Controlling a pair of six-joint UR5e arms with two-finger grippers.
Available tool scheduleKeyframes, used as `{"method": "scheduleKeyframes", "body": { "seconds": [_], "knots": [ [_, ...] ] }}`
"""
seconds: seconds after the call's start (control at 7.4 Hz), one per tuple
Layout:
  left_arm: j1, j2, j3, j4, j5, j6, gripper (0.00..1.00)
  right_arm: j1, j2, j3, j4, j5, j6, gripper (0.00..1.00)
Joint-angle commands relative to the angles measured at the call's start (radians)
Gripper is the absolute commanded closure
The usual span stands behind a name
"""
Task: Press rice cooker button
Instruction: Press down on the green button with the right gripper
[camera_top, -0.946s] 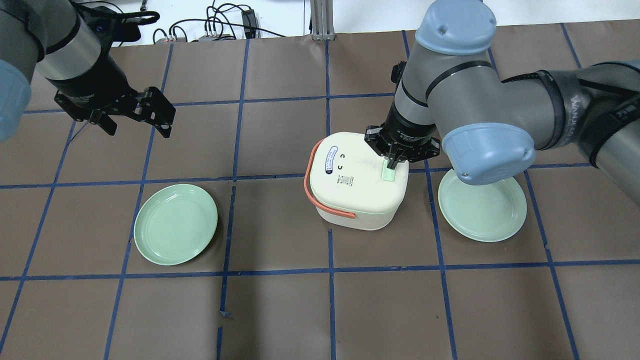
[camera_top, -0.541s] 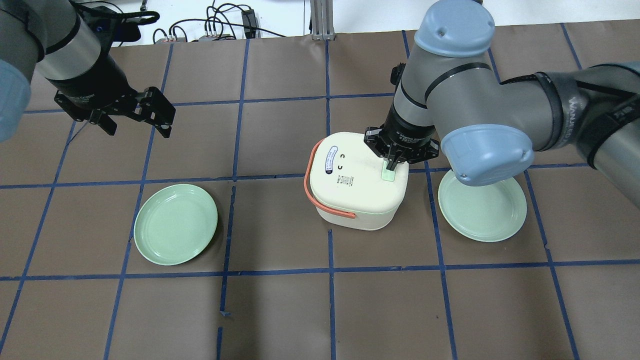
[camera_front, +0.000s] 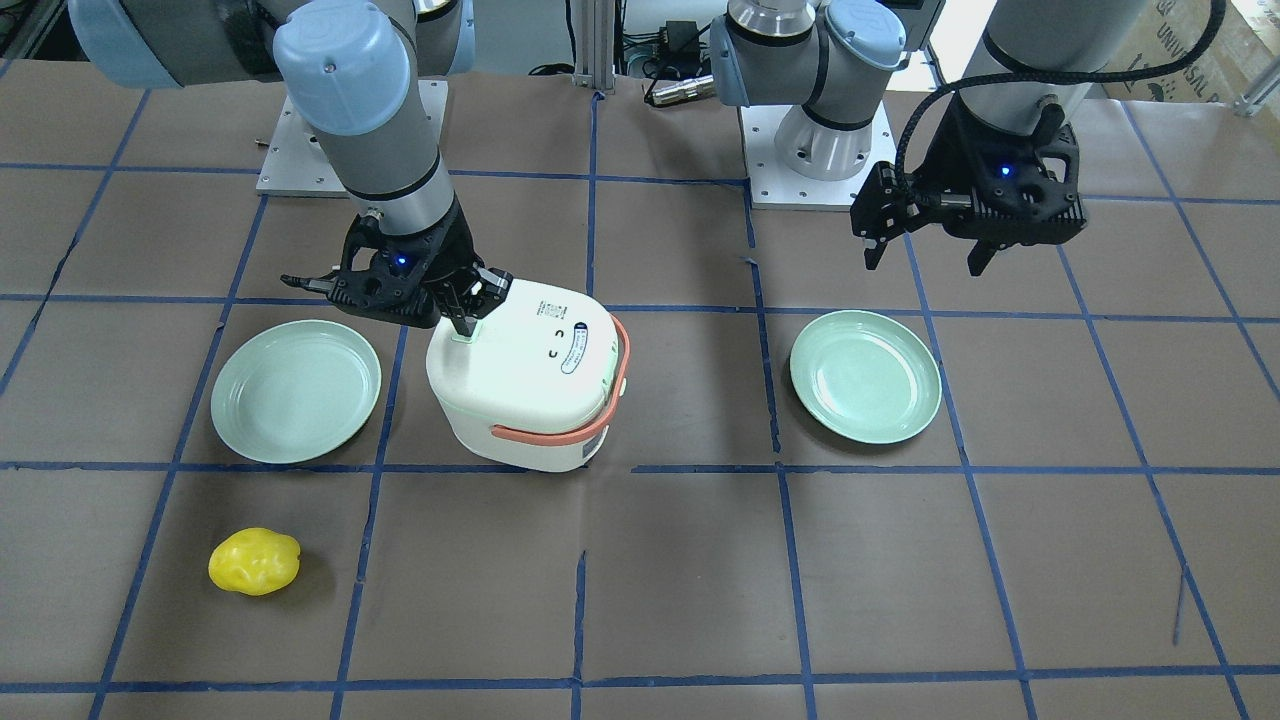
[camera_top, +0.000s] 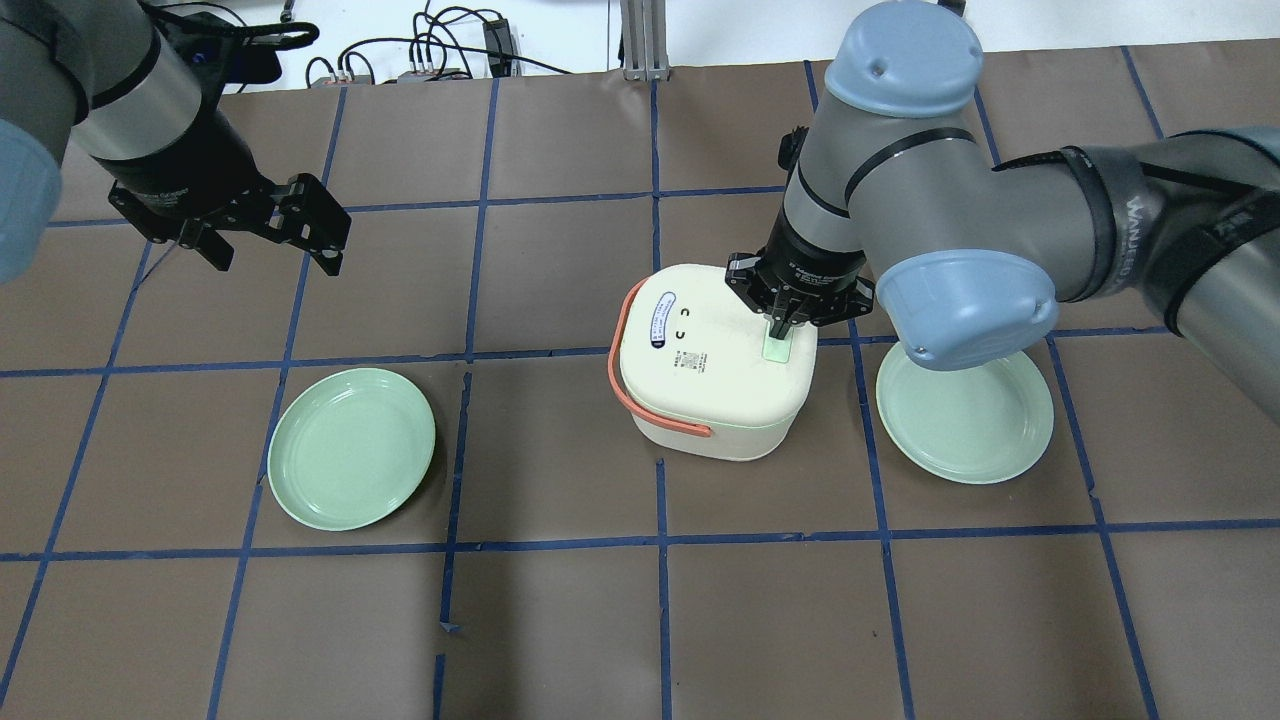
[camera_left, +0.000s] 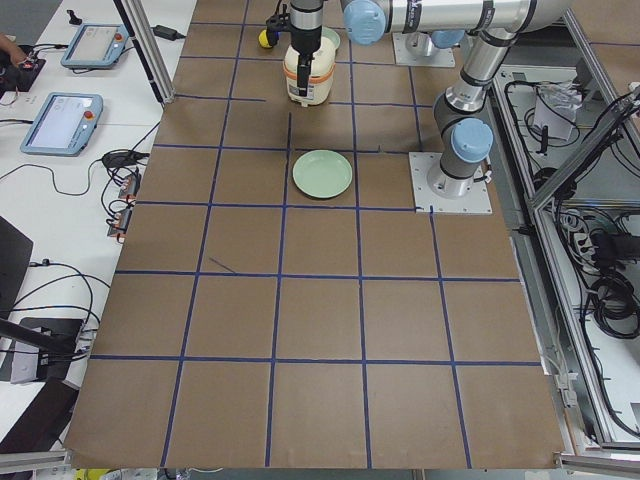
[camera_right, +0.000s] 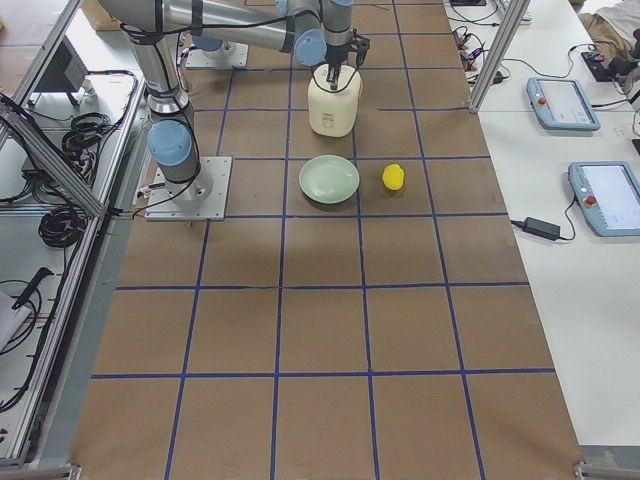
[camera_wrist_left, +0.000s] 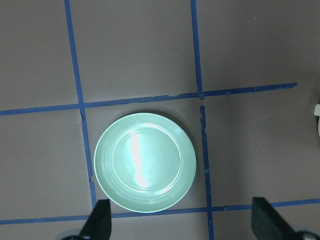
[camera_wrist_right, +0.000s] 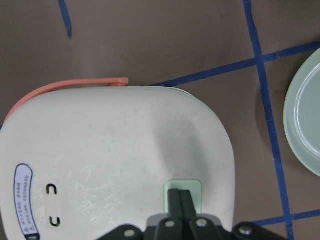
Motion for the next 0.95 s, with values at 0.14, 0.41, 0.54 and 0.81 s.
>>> {"method": "scheduleKeyframes", "body": {
  "seconds": [0.14,0.41,0.54,0.81],
  "knots": [
    [0.0,0.0,0.0,0.0,0.0,0.0,0.0,-0.001,0.002,0.0,0.0,0.0,0.002,0.87],
    [0.0,0.0,0.0,0.0,0.0,0.0,0.0,-0.001,0.011,0.0,-0.008,0.0,0.002,0.87],
    [0.001,0.0,0.0,0.0,0.0,0.0,0.0,-0.001,0.011,0.0,-0.008,0.0,0.001,0.87],
    [0.0,0.0,0.0,0.0,0.0,0.0,0.0,-0.001,0.013,0.0,-0.008,-0.001,0.001,0.87]
  ]
}}
